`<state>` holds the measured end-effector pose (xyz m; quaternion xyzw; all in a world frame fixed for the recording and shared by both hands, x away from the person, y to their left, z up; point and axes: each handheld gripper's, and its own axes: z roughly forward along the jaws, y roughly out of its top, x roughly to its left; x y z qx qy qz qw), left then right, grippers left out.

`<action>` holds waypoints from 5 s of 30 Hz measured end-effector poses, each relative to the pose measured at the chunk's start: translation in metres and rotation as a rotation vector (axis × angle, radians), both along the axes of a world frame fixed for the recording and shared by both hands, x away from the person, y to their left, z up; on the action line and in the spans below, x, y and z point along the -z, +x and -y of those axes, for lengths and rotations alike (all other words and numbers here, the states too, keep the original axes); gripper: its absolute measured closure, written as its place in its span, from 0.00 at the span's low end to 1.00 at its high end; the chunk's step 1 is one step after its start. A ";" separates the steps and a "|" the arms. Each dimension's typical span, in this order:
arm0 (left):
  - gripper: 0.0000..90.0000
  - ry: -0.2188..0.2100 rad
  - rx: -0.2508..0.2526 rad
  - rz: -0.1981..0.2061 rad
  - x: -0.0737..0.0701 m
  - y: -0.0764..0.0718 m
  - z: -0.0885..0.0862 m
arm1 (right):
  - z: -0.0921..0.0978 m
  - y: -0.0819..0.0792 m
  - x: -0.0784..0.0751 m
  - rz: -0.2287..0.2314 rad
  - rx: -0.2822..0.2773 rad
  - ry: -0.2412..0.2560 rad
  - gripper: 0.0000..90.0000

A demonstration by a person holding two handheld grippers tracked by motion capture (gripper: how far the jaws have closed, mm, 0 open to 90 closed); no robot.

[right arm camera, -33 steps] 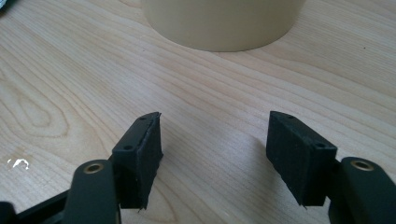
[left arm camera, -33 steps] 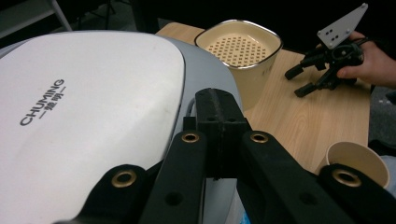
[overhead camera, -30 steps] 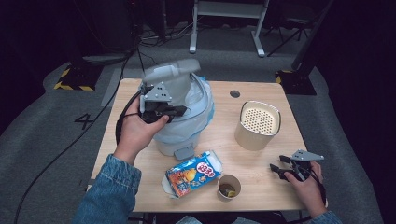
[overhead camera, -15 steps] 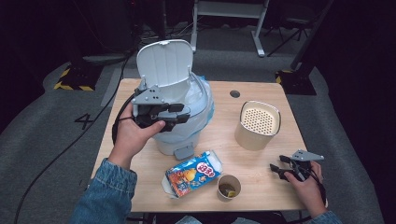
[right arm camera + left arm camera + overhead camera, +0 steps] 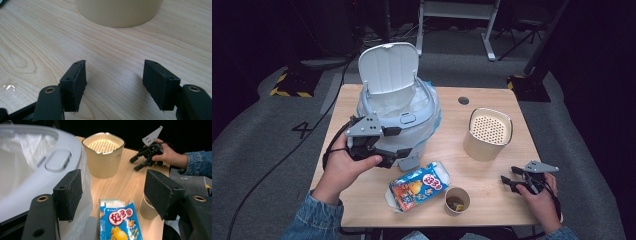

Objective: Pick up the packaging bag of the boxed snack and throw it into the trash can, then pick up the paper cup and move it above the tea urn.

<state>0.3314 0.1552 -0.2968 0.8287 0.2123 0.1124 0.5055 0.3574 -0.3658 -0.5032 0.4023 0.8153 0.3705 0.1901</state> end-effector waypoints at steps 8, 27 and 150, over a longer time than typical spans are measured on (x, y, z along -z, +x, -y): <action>0.32 0.034 -0.029 -0.042 0.037 -0.008 -0.001 | 0.000 0.000 0.000 -0.001 0.000 0.001 0.40; 0.33 0.105 -0.090 -0.150 0.126 0.008 0.010 | 0.000 0.000 0.000 -0.002 0.000 0.003 0.40; 0.96 -0.322 -0.146 0.226 -0.057 0.027 -0.004 | -0.001 -0.001 0.000 0.011 0.001 -0.008 0.39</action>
